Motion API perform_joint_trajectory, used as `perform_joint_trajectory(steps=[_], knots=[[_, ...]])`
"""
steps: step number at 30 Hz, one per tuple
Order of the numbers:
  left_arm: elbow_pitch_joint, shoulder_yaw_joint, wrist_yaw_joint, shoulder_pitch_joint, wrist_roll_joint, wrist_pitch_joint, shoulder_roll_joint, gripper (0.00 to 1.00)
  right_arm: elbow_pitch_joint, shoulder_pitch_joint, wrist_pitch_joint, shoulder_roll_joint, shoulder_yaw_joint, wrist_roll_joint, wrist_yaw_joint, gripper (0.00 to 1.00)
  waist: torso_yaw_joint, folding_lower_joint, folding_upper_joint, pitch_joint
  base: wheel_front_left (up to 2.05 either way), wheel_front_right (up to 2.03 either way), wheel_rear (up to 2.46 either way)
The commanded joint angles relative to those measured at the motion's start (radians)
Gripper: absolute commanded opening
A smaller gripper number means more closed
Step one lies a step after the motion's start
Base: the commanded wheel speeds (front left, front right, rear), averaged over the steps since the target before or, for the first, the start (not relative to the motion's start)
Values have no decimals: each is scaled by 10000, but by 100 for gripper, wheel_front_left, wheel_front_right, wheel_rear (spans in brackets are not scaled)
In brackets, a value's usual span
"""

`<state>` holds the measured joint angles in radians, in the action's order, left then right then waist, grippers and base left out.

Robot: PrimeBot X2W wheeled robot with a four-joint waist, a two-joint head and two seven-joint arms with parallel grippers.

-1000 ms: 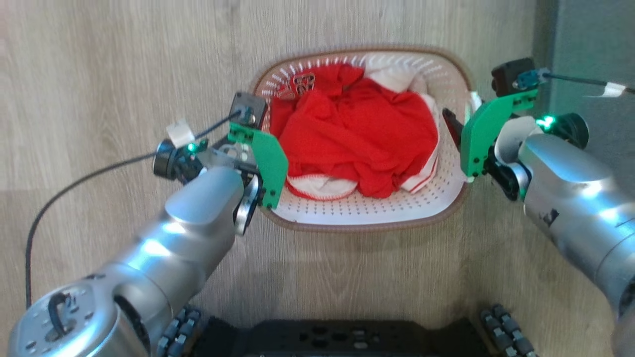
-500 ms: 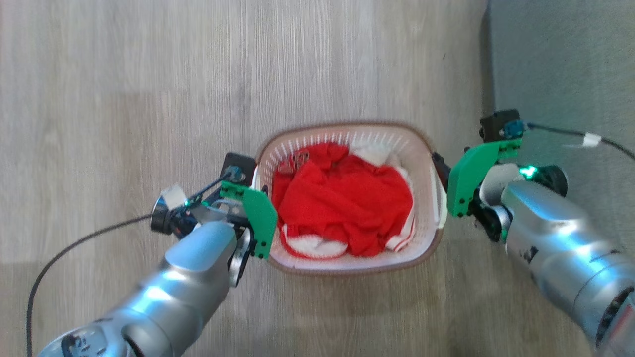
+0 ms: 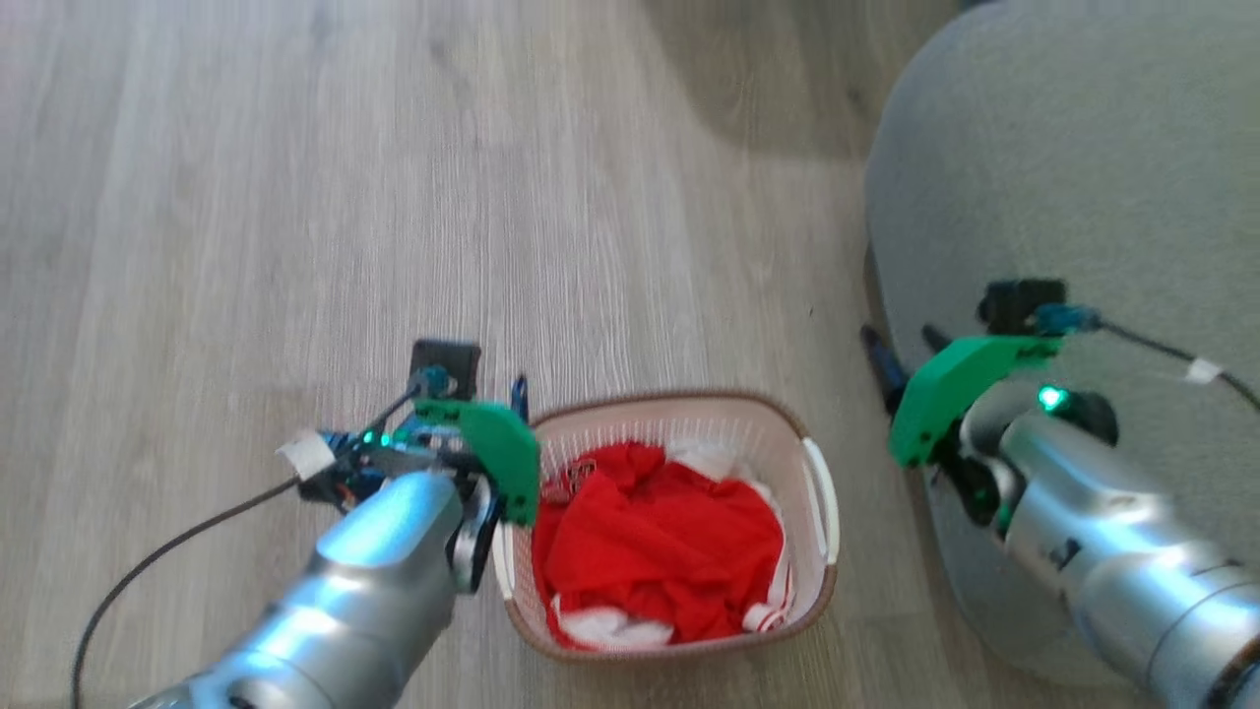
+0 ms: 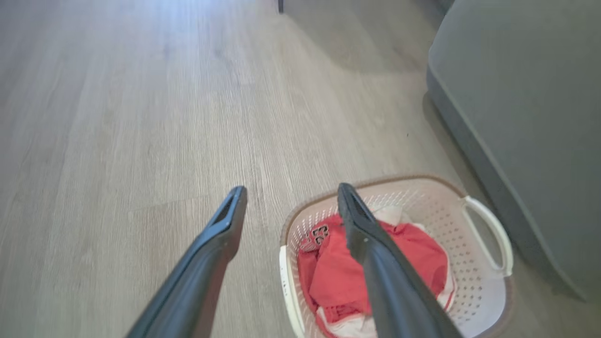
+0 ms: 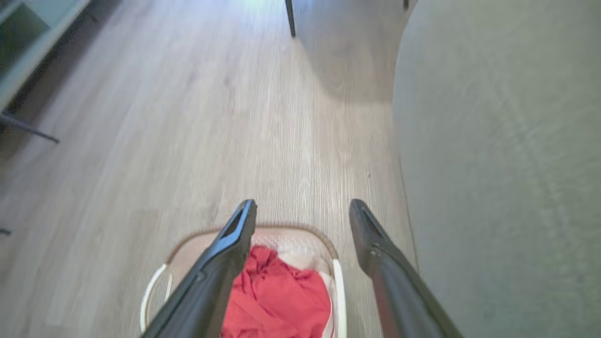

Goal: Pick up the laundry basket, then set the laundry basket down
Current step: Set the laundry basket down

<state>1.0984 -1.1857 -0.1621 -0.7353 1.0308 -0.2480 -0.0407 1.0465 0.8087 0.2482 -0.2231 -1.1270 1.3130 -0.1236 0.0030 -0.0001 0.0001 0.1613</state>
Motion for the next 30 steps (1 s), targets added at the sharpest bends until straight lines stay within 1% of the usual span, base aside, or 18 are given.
perform_joint_trajectory(steps=[1, 2, 3, 7, 10, 14, 15, 16, 17, 19, 22, 26, 29, 30], knots=[[-516, 752, -271, -331, -319, -131, -208, 100, -362, -56, 129, -232, 610, -368, -71, 100, -175, 1, -1, -682, 0, 0, 0], [-815, 1171, -477, -233, -525, -132, -301, 100, -543, -123, 130, -297, 1024, -621, -71, 100, -186, 1, -1, -793, 0, 0, 0], [-1123, 1495, -585, -64, -800, -133, -392, 100, -733, -230, 131, -343, 1458, -891, -71, 100, -197, 1, -1, -916, 0, 0, 0], [-2629, 2971, -849, 730, -1974, -135, -739, 100, -1656, -868, 133, -445, 3343, -2161, -71, 100, -207, 1, -1, -1337, 0, 0, 0], [-3977, 4208, -999, 1358, -2986, -135, -894, 100, -2551, -1402, 134, -472, 4739, -3481, -71, 100, -200, 1, -1, -1466, 0, 0, 0], [-5902, 5822, -994, 2333, -4483, -136, -886, 100, -4150, -2335, 134, -266, 6492, -5388, -71, 100, -176, 1, -1, -1555, 0, 0, 0], [-5902, 5822, -994, 2333, -4483, -136, -886, 100, -4150, -2335, 134, -266, 6492, -5388, -71, 100, -176, 1, -1, -1555, 0, 0, 0], [-6350, 6199, -932, 2586, -4788, -136, -827, 100, -4578, -2609, 134, -171, 6888, -5780, -71, 100, -160, 1, -1, -1560, 0, 0, 0], [-7138, 6879, -819, 3090, -5437, -136, -696, 100, -5445, -3183, 134, 3, 7554, -6590, -71, 100, -115, 1, -1, -1571, 0, 0, 0], [-7876, 7491, -657, 3560, -6012, -136, -541, 100, -6282, -3736, 134, 209, 8050, -7286, -71, 100, -87, 1, -1, -1579, 0, 0, 0], [-8893, 8277, -396, 4231, -6778, -136, -334, 100, -7478, -4450, 135, 439, 8416, -8218, -71, 100, -71, 1, -1, -1557, 0, 0, 0], [-9902, 9078, -386, 5095, -7503, -137, -152, 100, -8829, -5271, 135, 742, 9008, -8873, -71, 100, -28, 1, -1, -1508, 0, 0, 0], [-10400, 9299, -328, 5618, -7873, -137, -108, 100, -9590, -5876, 135, 886, 9381, -9216, -71, 100, 1, 1, -1, -1497, 0, 0, 0], [-10561, 9306, -381, 5759, -7953, -137, -104, 100, -9789, -6067, 135, 917, 9470, -9339, -71, 100, 4, 1, -1, -1494, 0, 0, 0]])
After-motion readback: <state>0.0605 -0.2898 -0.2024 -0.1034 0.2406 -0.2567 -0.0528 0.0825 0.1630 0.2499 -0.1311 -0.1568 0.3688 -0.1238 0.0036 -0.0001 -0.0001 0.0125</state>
